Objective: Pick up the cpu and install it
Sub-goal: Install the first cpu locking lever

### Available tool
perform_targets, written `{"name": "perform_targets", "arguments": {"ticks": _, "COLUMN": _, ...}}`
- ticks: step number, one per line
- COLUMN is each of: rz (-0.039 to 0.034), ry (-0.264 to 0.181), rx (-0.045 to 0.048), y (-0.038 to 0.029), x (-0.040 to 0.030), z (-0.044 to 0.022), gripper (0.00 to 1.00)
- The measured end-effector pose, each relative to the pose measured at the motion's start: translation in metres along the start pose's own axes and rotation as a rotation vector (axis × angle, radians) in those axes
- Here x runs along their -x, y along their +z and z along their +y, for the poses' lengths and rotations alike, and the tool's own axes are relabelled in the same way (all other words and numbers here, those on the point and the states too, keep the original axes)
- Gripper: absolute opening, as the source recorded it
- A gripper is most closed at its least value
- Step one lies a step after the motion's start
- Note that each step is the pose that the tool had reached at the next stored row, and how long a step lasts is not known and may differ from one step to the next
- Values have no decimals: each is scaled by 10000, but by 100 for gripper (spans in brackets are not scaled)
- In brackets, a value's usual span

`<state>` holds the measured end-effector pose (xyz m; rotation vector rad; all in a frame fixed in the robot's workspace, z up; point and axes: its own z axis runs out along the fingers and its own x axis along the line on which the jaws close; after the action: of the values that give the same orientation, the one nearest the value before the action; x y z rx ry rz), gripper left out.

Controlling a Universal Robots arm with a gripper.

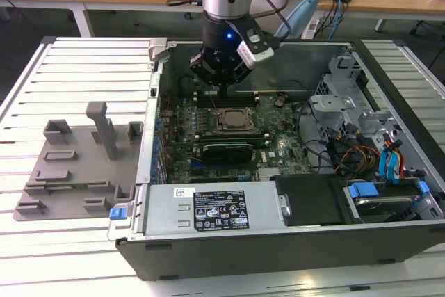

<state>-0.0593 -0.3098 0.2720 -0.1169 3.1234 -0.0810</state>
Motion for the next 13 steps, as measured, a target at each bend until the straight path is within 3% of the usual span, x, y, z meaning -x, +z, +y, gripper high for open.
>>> {"name": "perform_targets", "arguments": {"ticks": 13, "rz": 0, "ry": 0, "rx": 0, "y": 96, "x": -32, "z": 13, "gripper": 11}}
